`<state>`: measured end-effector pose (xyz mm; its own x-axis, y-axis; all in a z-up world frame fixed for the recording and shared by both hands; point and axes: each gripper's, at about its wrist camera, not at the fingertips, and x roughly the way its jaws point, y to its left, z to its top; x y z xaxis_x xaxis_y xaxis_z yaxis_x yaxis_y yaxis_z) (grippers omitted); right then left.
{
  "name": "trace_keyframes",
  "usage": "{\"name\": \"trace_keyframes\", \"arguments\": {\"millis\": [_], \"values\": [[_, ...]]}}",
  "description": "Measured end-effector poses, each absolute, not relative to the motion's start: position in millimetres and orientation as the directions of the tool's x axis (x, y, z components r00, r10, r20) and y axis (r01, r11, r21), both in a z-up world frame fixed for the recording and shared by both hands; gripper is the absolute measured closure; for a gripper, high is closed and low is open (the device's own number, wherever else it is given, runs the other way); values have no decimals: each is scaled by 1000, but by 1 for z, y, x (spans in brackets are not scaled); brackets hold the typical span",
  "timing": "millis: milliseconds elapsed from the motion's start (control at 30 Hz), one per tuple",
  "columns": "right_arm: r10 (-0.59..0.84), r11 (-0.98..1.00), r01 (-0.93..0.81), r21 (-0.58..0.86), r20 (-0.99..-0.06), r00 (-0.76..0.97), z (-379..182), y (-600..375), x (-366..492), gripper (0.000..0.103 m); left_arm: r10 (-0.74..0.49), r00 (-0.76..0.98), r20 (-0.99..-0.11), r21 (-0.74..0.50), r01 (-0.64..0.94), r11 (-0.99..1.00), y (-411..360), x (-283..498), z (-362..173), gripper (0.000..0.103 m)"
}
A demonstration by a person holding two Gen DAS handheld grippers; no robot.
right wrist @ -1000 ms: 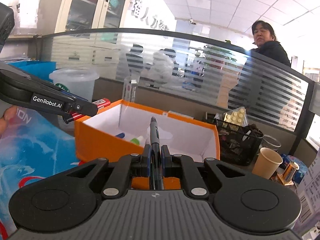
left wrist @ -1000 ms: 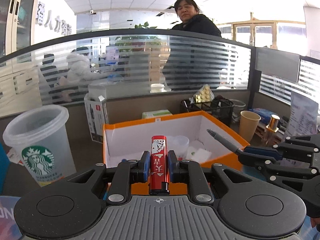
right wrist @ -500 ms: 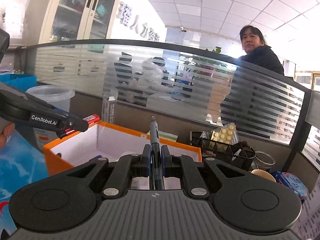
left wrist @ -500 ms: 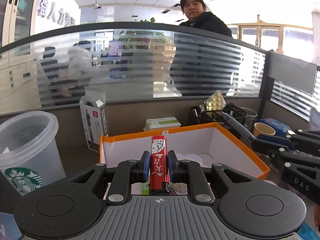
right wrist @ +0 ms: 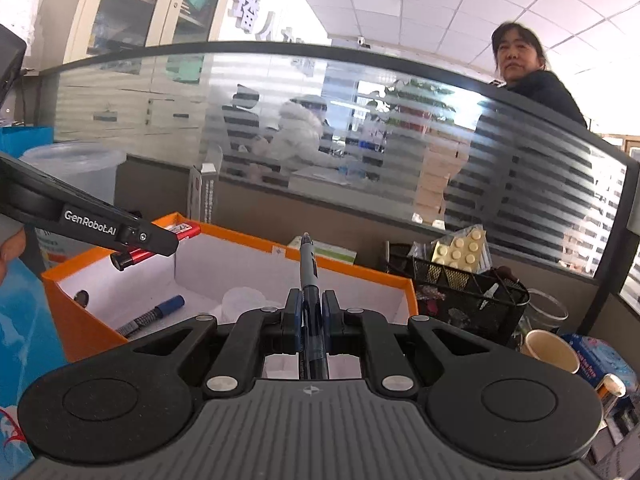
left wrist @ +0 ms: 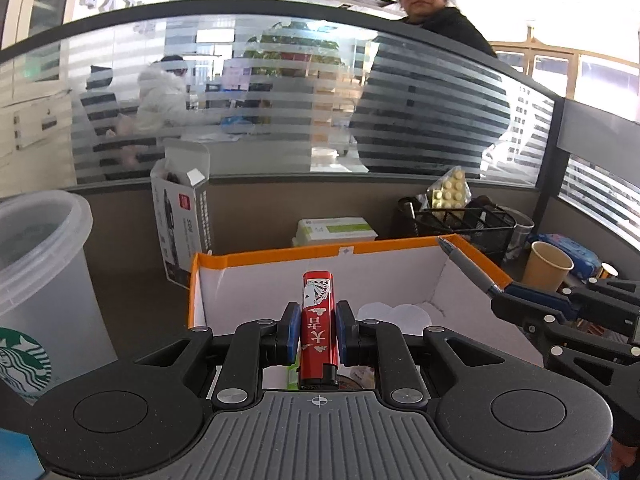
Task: Organize rigid objects
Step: 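Lift red stick and black pen and carry both over orange box, then lower items into box and open both grippers to release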
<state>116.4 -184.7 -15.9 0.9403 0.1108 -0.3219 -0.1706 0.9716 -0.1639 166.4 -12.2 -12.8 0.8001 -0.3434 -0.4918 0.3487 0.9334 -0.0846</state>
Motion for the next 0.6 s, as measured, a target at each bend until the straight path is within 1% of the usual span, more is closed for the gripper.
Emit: {"name": "trace_keyframes", "arguments": {"millis": [300,600], "values": [[76,975,-133,-175,-297,952,-25,-185,121,93,-337,793,-508,-86,343,936,-14,174,-23,86],[67,979,-124,-161,-318,946,-37,-186,132,93,-332,769,-546,-80,347,934,-17,182,-36,86]]}}
